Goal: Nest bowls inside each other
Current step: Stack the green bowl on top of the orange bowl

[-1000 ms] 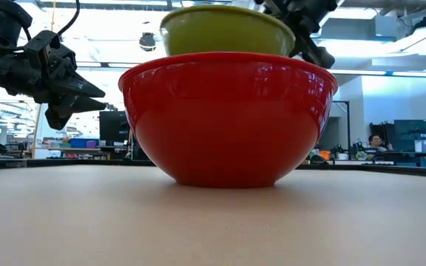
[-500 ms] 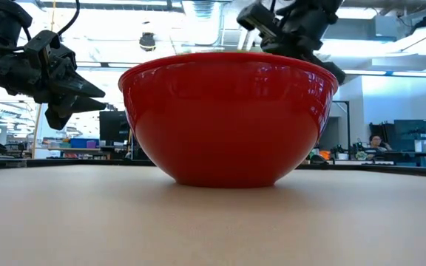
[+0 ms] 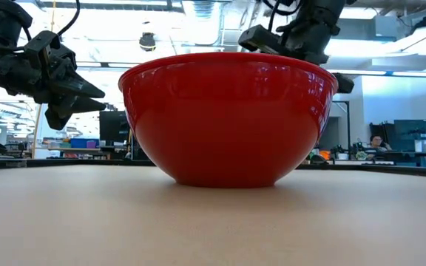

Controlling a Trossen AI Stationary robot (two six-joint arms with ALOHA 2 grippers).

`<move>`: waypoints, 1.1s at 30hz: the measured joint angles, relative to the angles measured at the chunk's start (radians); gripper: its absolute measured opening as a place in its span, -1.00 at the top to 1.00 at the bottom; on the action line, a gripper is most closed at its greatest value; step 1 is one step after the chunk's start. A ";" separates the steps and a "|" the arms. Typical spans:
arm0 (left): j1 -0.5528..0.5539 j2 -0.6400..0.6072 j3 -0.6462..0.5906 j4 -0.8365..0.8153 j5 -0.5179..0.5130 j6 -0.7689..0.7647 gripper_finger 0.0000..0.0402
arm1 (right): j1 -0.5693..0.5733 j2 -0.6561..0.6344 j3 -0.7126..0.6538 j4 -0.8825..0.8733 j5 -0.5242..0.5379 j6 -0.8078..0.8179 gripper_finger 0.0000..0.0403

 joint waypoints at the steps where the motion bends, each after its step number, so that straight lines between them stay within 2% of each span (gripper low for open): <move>1: 0.000 0.000 0.000 0.000 0.000 0.000 0.35 | 0.000 0.005 0.000 0.002 -0.009 0.000 0.94; 6: 0.000 0.000 0.000 0.000 0.000 0.000 0.35 | 0.000 0.021 0.000 0.013 -0.026 -0.005 0.90; 19: 0.000 0.000 0.000 0.000 0.000 0.000 0.35 | -0.011 0.015 0.001 0.006 -0.026 -0.031 0.44; 21: 0.000 0.000 0.000 0.000 0.000 0.000 0.35 | -0.019 0.015 0.001 0.008 -0.059 -0.048 0.39; 26: 0.000 0.000 0.000 0.000 0.000 0.000 0.35 | -0.044 0.015 0.005 0.007 -0.150 -0.066 0.31; 33: 0.000 0.000 0.000 0.000 0.000 0.000 0.35 | -0.059 0.015 0.089 -0.016 -0.149 -0.185 0.28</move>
